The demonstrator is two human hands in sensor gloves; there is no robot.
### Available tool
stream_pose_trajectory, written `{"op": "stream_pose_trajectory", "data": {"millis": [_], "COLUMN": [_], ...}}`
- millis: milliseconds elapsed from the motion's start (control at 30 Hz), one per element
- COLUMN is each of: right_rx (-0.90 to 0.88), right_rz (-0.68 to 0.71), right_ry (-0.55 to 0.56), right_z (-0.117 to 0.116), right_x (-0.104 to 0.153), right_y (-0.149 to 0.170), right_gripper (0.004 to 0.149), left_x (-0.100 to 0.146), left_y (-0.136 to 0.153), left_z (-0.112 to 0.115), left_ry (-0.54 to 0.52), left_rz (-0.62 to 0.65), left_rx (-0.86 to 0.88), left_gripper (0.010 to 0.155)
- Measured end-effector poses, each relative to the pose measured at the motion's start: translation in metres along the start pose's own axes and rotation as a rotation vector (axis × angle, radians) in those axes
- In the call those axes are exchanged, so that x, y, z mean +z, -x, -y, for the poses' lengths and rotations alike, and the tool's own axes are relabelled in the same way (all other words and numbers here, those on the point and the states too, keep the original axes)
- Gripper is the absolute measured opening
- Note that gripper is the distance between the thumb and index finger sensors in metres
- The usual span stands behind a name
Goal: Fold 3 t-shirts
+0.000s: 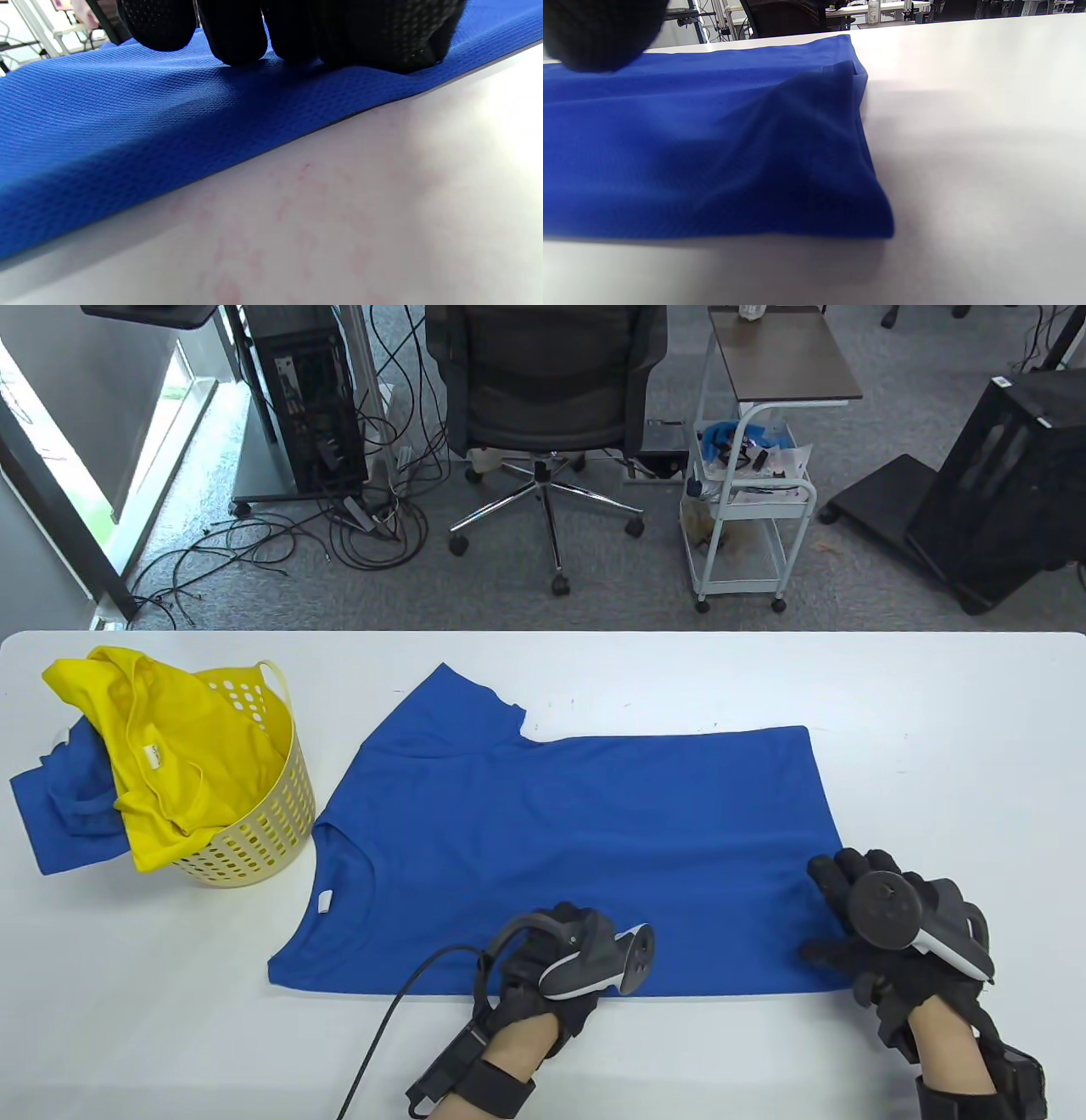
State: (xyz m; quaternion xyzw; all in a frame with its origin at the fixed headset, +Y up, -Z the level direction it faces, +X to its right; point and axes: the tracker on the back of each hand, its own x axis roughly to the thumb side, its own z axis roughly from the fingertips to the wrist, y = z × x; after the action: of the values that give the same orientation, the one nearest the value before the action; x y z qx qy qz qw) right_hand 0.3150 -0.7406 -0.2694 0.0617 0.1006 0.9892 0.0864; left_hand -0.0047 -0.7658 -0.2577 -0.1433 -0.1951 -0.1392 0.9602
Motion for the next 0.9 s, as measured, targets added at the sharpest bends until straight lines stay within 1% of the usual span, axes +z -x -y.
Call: {"op": "stream_pose_trajectory", "data": {"millis": [33,167,233,300,400,500,567,667,800,900], "right_rx": [-0.003,-0.019,-0.026,-0.026,-0.029,-0.03,-0.033,-0.037,-0.033,-0.037], "right_rz": [0.001,0.006,0.007,0.007,0.009,0.009,0.008,0.006,0.006,0.008], "right_ry": [0.001,0.013,0.011,0.006,0.001,0.002,0.0,-0.005,-0.011,-0.008], "right_z": [0.0,0.003,0.003,0.003,0.002,0.002,0.002,0.002,0.001,0.001], "right_x": [0.0,0.002,0.001,0.001,0.002,0.001,0.001,0.001,0.001,0.001], "right_y": [0.0,0.0,0.0,0.0,0.0,0.0,0.0,0.0,-0.001,-0.001], "right_gripper": [0.089,0.089,0.089,0.089,0.089,0.089,0.089,0.089,0.089,0.089], "left_x": [0.0,0.004,0.005,0.005,0.003,0.002,0.001,0.0,-0.001,-0.001], "left_y": [0.001,0.006,0.006,0.005,0.005,0.009,0.012,0.013,0.014,0.014], "left_z": [0.0,-0.001,0.001,0.003,0.004,0.006,0.007,0.007,0.008,0.008], "left_ry": [0.003,0.122,0.145,0.104,0.086,0.082,0.069,0.029,0.015,-0.016], "left_rz": [0.007,0.028,0.032,0.025,0.008,-0.002,0.001,0.006,0.019,0.035], "left_rx": [0.012,0.08,0.054,0.03,0.031,0.024,0.05,0.069,0.087,0.091], "left_gripper": [0.043,0.06,0.064,0.06,0.055,0.057,0.054,0.045,0.042,0.041]}}
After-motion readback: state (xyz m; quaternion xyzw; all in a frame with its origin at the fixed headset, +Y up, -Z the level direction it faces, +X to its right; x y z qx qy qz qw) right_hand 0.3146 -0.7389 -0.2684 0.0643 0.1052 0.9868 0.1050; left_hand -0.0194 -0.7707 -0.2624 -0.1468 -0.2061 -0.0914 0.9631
